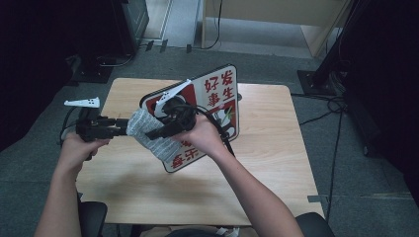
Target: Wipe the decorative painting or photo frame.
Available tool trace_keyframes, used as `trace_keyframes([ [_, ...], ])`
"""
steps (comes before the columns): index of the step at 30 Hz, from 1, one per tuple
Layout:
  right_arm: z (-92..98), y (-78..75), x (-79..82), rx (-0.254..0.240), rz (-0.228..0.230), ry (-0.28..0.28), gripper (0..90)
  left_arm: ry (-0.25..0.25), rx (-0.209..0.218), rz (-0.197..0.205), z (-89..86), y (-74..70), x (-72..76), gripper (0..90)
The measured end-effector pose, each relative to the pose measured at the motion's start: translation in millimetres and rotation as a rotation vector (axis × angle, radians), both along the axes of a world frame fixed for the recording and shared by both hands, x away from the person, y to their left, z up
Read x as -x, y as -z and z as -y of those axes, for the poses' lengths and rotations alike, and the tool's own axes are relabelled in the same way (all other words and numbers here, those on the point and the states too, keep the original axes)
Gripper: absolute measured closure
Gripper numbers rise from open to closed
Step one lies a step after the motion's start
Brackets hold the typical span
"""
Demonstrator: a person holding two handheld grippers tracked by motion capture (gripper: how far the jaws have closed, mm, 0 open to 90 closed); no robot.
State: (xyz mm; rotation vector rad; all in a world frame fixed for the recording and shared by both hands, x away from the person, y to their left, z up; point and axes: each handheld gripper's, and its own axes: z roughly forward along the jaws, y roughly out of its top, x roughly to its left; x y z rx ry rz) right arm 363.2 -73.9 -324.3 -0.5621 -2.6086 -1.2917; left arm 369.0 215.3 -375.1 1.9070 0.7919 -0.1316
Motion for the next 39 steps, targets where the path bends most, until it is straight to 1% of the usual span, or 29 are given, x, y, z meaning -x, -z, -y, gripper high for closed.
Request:
trace_keyframes([
  [9,1.9,11.0,3.1,0.014,-0.011,0.001,66.0,0.001,0.003,-0.006,1.2,0.4,-2.9,41.8],
  [14,2.4,15.9,4.1,0.020,-0.025,0.007,65.9,0.003,0.004,-0.007,1.6,-0.1,-4.1,41.9],
  [16,2.6,18.3,4.2,0.018,-0.022,0.004,65.9,0.003,0.004,-0.005,1.8,-0.5,-4.4,41.9],
  [23,4.2,26.9,5.6,0.022,-0.038,0.008,65.9,0.007,0.003,-0.002,2.3,-1.4,-5.0,41.9],
  [26,4.6,30.1,6.6,0.029,-0.033,0.004,65.9,0.009,0.001,-0.002,3.1,-2.1,-4.7,41.9],
  [28,5.1,31.5,7.4,0.031,-0.041,0.007,65.9,0.010,0.000,0.000,3.8,-2.5,-4.5,41.9],
  [31,5.8,35.7,7.7,0.026,-0.041,0.006,65.9,0.013,-0.001,0.001,4.9,-3.1,-4.3,41.9],
  [33,6.6,38.8,8.8,0.035,-0.051,0.007,65.9,0.014,-0.005,0.000,5.7,-3.0,-4.3,41.9],
  [39,8.0,47.9,10.6,0.037,-0.061,0.010,65.9,0.021,-0.008,0.004,8.1,-3.9,-3.8,41.8],
])
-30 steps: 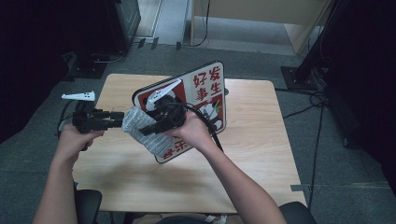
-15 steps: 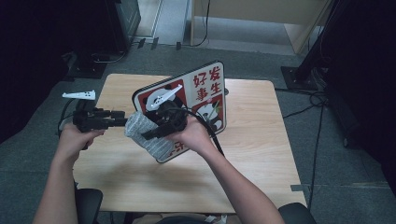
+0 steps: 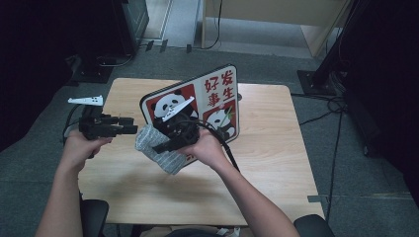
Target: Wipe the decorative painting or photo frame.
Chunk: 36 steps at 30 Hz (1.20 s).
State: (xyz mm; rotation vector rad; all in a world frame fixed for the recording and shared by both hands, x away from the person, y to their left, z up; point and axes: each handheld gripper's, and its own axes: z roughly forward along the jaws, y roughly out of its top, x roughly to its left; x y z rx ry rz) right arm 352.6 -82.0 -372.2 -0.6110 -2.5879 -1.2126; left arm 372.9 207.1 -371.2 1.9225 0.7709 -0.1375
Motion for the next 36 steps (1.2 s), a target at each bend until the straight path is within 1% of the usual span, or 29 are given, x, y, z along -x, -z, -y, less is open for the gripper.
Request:
trace_keyframes([
  [12,1.8,12.9,2.6,0.011,0.000,0.000,65.9,0.021,-0.004,0.014,7.2,-4.1,2.6,43.7],
  [13,2.0,13.9,3.1,0.011,-0.006,0.002,65.9,0.023,-0.004,0.012,7.8,-4.4,2.9,44.1],
  [20,3.1,20.4,3.4,0.014,-0.004,-0.001,65.9,0.047,-0.002,0.024,12.5,-8.2,4.9,48.2],
  [22,3.1,22.0,3.6,0.015,-0.002,-0.002,65.9,0.053,0.001,0.023,14.9,-8.8,5.5,49.2],
  [28,3.5,26.7,5.1,0.020,-0.002,-0.004,65.8,0.078,-0.010,0.024,22.9,-9.3,6.2,51.1],
  [33,4.7,32.0,6.1,0.023,0.000,-0.006,65.8,0.083,-0.012,0.016,28.0,-9.3,6.5,52.8],
  [36,5.0,35.1,6.9,0.024,-0.002,-0.004,65.8,0.089,-0.012,0.020,31.1,-9.2,6.7,54.8],
])
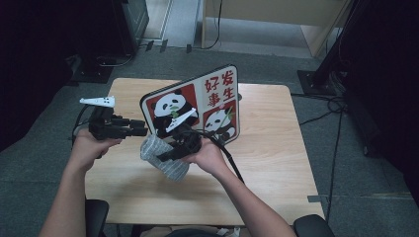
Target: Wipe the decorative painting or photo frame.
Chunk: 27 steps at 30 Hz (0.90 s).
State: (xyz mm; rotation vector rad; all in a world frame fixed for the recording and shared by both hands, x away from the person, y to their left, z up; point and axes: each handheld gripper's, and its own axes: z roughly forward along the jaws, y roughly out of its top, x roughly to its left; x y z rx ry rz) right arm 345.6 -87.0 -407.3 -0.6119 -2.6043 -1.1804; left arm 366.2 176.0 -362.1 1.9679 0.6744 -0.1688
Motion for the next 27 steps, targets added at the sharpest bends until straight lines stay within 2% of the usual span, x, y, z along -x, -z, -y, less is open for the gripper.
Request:
trace_keyframes([
  [9,1.4,8.4,2.0,-0.008,0.001,0.005,65.8,0.008,-0.001,0.021,11.7,-1.5,0.6,58.0],
  [14,2.1,12.7,2.7,-0.003,0.002,0.006,65.9,0.013,-0.011,0.009,16.1,0.9,-1.1,60.6],
  [27,3.6,26.0,5.7,0.013,-0.009,0.002,65.9,0.021,0.003,-0.004,21.2,4.2,-4.9,70.3],
])
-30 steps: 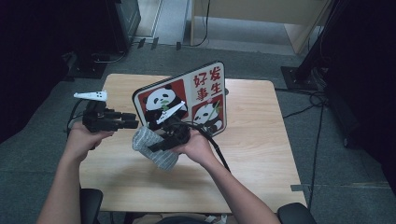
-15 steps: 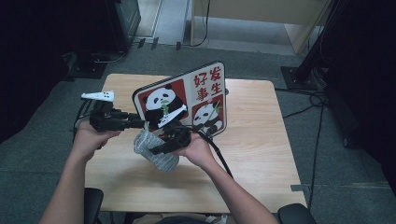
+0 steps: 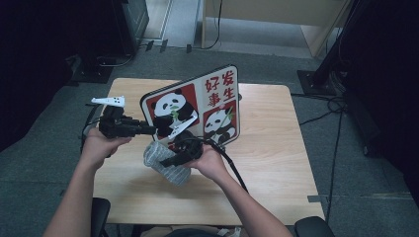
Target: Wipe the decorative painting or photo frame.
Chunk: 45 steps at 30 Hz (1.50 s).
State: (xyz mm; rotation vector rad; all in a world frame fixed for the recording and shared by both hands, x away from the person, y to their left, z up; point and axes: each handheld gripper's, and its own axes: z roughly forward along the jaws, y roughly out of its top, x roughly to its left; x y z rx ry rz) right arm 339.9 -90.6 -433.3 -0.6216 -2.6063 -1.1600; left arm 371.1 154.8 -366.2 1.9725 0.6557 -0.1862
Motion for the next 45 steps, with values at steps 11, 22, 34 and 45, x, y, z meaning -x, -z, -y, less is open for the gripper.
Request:
trace_keyframes([
  [11,2.6,15.1,2.2,0.012,-0.018,0.000,66.7,0.015,0.000,-0.004,1.3,1.4,-1.2,76.3],
  [22,9.3,29.7,4.3,0.020,-0.010,-0.016,68.5,0.019,-0.010,-0.003,0.7,0.9,-1.0,77.1],
  [34,24.4,37.6,2.0,0.062,0.019,0.001,68.9,0.021,-0.013,-0.005,0.6,0.6,-0.9,77.4],
  [45,35.9,20.3,0.9,0.082,0.066,0.025,68.9,0.020,-0.010,-0.012,0.4,0.7,-1.1,77.0],
])
